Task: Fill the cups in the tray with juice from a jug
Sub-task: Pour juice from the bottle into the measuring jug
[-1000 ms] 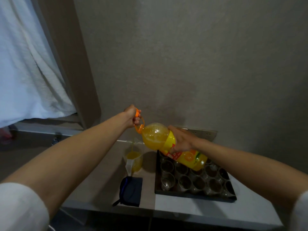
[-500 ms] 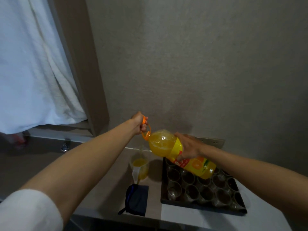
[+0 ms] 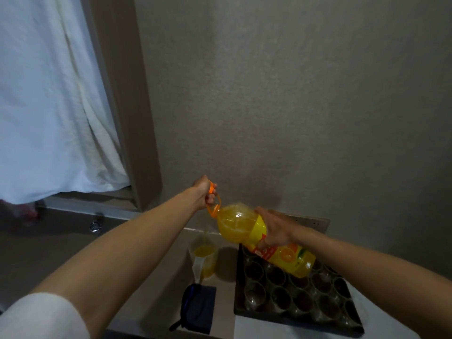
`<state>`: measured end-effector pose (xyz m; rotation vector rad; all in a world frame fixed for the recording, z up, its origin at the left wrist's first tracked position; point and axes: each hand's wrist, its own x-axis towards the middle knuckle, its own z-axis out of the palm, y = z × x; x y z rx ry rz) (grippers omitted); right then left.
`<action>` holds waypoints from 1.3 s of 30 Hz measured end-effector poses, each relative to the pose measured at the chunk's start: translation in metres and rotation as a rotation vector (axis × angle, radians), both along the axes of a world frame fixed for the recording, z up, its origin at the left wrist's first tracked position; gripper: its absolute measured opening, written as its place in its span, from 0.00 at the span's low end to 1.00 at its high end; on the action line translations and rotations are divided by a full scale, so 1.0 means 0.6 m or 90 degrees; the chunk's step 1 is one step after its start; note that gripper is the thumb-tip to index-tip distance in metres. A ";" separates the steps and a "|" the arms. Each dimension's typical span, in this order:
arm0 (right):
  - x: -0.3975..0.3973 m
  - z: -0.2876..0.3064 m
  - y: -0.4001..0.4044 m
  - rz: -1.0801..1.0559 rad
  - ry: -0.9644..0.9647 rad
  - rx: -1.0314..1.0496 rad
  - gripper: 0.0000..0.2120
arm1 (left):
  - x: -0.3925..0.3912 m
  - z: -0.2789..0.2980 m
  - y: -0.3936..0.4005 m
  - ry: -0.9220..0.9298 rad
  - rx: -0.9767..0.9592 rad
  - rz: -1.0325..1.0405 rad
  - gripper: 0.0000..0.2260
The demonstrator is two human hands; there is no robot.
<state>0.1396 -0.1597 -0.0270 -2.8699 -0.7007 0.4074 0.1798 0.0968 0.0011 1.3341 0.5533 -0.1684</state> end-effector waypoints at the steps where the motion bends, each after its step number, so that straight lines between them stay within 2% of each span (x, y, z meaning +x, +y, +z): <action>1: -0.001 0.001 0.000 0.000 -0.002 -0.004 0.47 | 0.000 -0.001 0.001 0.002 0.001 0.001 0.19; 14: -0.009 0.006 0.004 0.000 -0.008 -0.006 0.51 | -0.002 -0.008 0.004 -0.004 -0.003 0.001 0.19; 27: -0.009 0.003 0.008 -0.003 0.004 -0.012 0.51 | 0.000 -0.018 0.006 -0.003 -0.005 0.015 0.23; 39: -0.006 0.003 0.013 -0.011 0.011 -0.010 0.51 | 0.006 -0.018 0.010 -0.001 0.005 0.018 0.22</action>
